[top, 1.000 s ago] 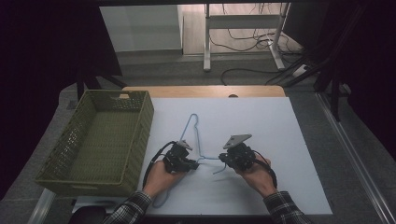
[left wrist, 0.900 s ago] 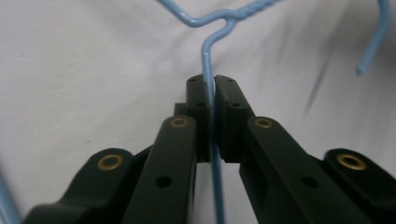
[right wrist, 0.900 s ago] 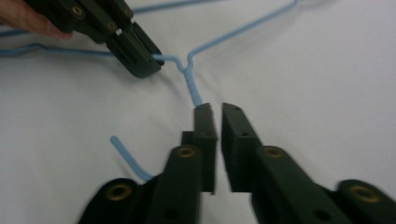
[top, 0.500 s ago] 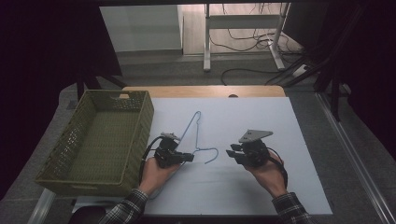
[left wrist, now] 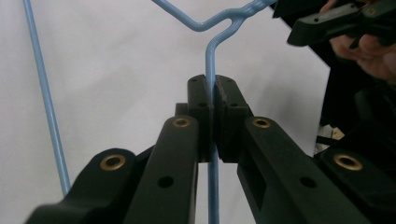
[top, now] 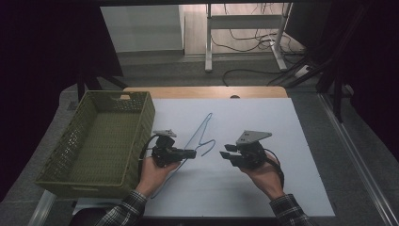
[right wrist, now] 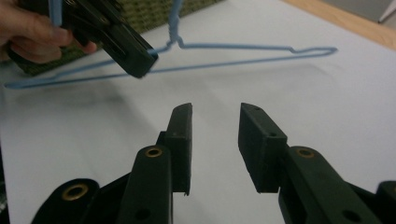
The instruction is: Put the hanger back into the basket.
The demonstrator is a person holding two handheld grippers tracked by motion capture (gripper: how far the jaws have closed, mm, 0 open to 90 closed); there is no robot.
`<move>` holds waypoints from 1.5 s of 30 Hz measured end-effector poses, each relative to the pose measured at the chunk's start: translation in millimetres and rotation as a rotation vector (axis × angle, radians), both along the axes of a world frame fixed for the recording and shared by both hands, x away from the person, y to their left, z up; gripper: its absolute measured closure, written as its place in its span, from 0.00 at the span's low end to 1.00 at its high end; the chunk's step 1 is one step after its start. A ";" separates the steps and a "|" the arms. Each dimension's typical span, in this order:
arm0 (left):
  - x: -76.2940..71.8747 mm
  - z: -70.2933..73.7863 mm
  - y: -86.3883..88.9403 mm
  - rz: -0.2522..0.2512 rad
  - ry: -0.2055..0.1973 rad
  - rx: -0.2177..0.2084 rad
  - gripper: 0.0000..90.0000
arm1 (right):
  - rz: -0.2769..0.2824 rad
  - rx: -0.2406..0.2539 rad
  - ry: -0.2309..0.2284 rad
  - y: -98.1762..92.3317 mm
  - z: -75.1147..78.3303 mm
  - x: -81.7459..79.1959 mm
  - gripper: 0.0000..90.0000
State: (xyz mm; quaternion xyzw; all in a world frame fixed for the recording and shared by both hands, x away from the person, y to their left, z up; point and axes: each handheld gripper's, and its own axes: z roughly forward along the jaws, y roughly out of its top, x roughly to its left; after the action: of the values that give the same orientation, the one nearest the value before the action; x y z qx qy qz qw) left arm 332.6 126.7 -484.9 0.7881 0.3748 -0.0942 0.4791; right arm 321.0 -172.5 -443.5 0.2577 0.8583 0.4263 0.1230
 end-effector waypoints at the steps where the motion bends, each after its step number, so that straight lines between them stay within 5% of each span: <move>1: -1.3 3.9 -0.2 -0.005 -0.007 -0.019 0.97 | 0.019 0.015 -0.015 5.5 4.2 -0.9 0.71; 12: -5.3 7.8 -7.9 -0.040 -0.001 -0.076 0.97 | 0.080 0.108 -0.054 30.6 17.7 -0.1 0.72; 18: -7.2 6.1 -13.8 -0.069 0.010 -0.091 0.96 | 0.088 0.156 -0.052 34.1 18.1 -0.1 0.92; 20: -7.6 6.1 -15.2 -0.073 0.009 -0.083 0.96 | 0.075 0.137 -0.065 34.8 18.8 -1.3 0.94; 22: -9.1 7.4 -16.7 -0.073 -0.021 -0.058 0.95 | 0.072 0.130 -0.061 35.1 19.2 -1.6 0.94; 23: -11.3 13.1 -17.0 -0.057 -0.068 -0.005 0.93 | 0.065 0.112 -0.070 36.3 20.3 -2.8 0.94; 24: -11.3 13.1 -17.0 -0.057 -0.068 -0.005 0.84 | 0.065 0.112 -0.070 36.3 20.3 -2.8 0.94; 25: -14.8 22.1 -17.4 -0.047 -0.126 0.065 0.76 | 0.058 0.076 -0.089 39.0 21.7 -4.8 0.94; 26: -14.8 22.1 -17.4 -0.047 -0.126 0.065 0.71 | 0.049 0.055 -0.099 40.7 22.4 -5.8 0.94; 31: -26.1 37.4 -22.0 -0.067 -0.248 0.239 0.55 | 0.012 0.005 -0.089 45.0 23.9 -4.4 0.95; 35: -29.3 39.5 -29.0 -0.084 -0.267 0.301 0.56 | -0.007 -0.010 -0.076 45.7 25.3 -3.0 0.94; 39: -29.8 39.2 -41.6 -0.096 -0.270 0.387 0.67 | -0.038 -0.008 -0.049 45.7 27.0 -0.4 0.94; 45: -27.9 39.1 -53.7 -0.099 -0.268 0.445 0.79 | -0.054 -0.001 -0.031 46.7 28.4 0.7 0.94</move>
State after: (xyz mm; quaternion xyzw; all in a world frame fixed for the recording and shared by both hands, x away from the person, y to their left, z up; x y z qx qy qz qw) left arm 304.6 73.0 -445.8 0.8970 0.2805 0.0724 0.3340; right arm 321.7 -125.8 -415.1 0.2741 0.8492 0.4264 0.1480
